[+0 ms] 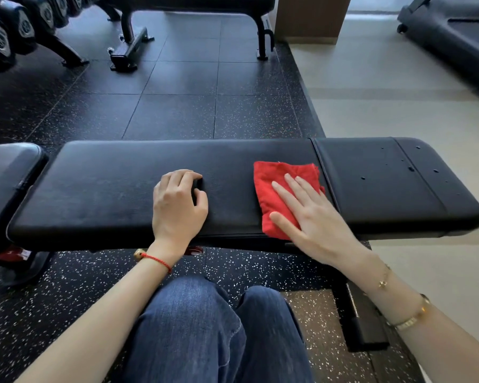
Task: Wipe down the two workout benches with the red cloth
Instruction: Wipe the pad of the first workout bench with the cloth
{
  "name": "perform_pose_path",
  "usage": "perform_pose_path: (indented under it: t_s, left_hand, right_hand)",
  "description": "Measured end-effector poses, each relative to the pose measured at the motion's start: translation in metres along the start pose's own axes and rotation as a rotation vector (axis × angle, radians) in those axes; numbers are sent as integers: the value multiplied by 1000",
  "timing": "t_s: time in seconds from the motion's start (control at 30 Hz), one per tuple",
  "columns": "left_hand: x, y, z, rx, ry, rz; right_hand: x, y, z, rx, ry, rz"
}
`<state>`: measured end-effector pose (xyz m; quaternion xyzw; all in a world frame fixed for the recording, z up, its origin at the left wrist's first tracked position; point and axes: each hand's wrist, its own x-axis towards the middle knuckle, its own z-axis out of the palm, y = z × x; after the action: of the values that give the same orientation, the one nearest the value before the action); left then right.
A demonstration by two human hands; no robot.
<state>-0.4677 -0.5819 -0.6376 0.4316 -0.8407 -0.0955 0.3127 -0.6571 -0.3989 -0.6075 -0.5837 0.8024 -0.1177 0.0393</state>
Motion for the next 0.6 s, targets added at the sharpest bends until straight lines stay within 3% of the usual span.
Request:
perform_pose_path:
  t_s: [0.2,0.33,0.47,0.6]
  left_hand:
    - [0,3,-2,2,-9,-16]
    - [0,4,-2,5,-13,-14]
    - [1,2,-2,-10,-7,-26]
    - [0,2,-4,-10,-7,-15]
  right_hand:
    - [82,21,-5,-4,-54,227]
    - [98,-13,5,-81,-74,130]
    - [48,-42,16,-67,-14,-50]
    - [21,-14,9,-34,27,16]
